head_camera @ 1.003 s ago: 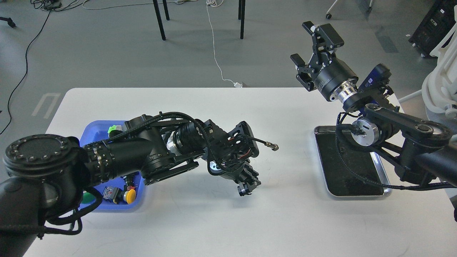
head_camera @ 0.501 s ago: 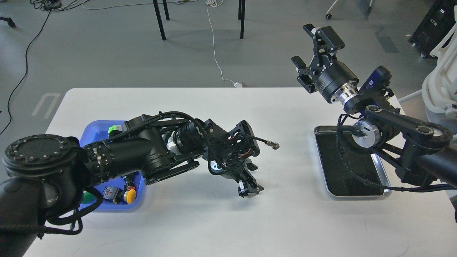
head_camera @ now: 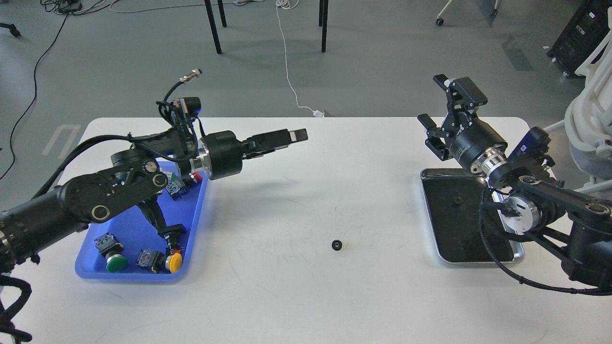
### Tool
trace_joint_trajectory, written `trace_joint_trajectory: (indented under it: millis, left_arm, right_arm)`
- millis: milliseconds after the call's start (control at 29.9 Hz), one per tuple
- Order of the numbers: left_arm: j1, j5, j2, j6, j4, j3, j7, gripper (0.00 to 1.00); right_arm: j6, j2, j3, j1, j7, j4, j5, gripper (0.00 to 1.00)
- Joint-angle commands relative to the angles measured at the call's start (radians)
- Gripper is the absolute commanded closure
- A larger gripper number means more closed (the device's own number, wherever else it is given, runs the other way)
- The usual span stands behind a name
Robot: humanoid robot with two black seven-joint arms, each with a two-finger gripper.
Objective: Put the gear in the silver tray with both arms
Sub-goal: 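Reach the right gripper toward the second black gear on the table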
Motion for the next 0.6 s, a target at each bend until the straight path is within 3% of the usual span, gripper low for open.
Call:
trace_joint_trajectory:
  millis: [0,267,435,568]
  left_arm:
    - [0.181,-0.166,0.067,0.001,-0.093,-0.17,0.0,0.07]
    - [0.584,-0.248,-0.028,-0.068,-0.191,-0.647,0.0,0.02]
    - [0.676,-0.266,-0.036,-0.076,-0.191,-0.741,0.0,0.02]
    - [0.701,-0.315,-0.034,-0.074,-0.211,-0.784,0.0,0.02]
  right_arm:
    - [0.055,-0.029,-0.03,-0.006,0.0,0.006,-0.113,0.01]
    - [0.223,-0.092,-0.142,0.144,0.0,0.014,-0.59,0.01]
    - [0.249,-0.063,-0.452,0.422,0.0,0.022,-0.802,0.01]
    - [0.249,0.091,-0.734,0.632,0.0,0.023,-0.955,0.01]
